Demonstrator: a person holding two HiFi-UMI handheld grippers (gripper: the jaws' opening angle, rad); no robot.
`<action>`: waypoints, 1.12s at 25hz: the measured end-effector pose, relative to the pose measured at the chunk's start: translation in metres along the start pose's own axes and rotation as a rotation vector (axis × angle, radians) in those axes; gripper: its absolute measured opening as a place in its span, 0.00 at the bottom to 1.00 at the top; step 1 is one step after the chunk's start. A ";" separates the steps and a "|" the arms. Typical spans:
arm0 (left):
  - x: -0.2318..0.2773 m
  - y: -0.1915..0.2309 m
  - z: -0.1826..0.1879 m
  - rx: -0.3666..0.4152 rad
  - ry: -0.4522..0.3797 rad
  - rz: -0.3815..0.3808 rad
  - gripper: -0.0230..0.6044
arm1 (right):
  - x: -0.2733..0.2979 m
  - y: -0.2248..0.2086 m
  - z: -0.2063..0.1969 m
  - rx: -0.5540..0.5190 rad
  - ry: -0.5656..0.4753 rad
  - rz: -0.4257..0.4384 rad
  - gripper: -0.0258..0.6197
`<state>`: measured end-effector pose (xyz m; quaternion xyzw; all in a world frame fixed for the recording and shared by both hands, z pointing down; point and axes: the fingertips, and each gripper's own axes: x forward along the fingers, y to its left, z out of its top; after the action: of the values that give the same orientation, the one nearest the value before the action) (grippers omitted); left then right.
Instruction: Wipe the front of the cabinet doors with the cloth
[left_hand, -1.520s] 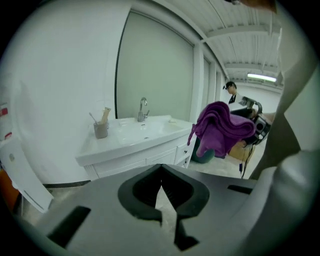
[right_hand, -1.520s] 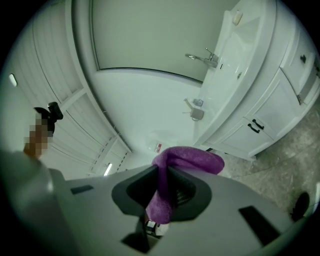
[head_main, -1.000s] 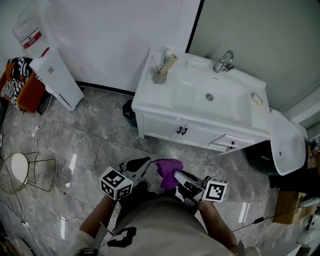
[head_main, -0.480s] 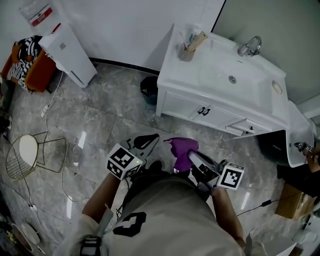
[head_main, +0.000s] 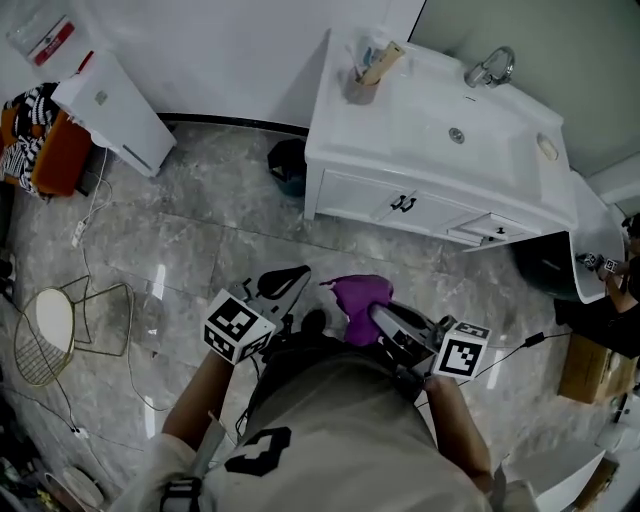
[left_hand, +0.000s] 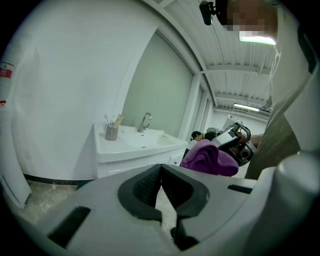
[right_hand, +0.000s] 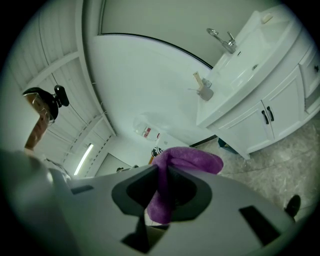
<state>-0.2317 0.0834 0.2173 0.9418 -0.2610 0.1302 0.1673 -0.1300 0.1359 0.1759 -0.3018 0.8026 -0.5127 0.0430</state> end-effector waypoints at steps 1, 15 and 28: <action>0.001 -0.001 0.000 0.007 0.011 -0.011 0.05 | -0.002 -0.001 0.000 0.001 -0.007 -0.010 0.14; 0.010 -0.038 0.035 0.093 -0.002 -0.092 0.05 | -0.038 -0.003 0.018 -0.066 -0.092 -0.042 0.14; 0.048 -0.098 0.064 0.195 -0.003 -0.119 0.05 | -0.091 -0.019 0.030 -0.038 -0.169 -0.042 0.14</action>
<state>-0.1293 0.1168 0.1507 0.9675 -0.1912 0.1437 0.0819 -0.0359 0.1549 0.1562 -0.3615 0.7991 -0.4711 0.0938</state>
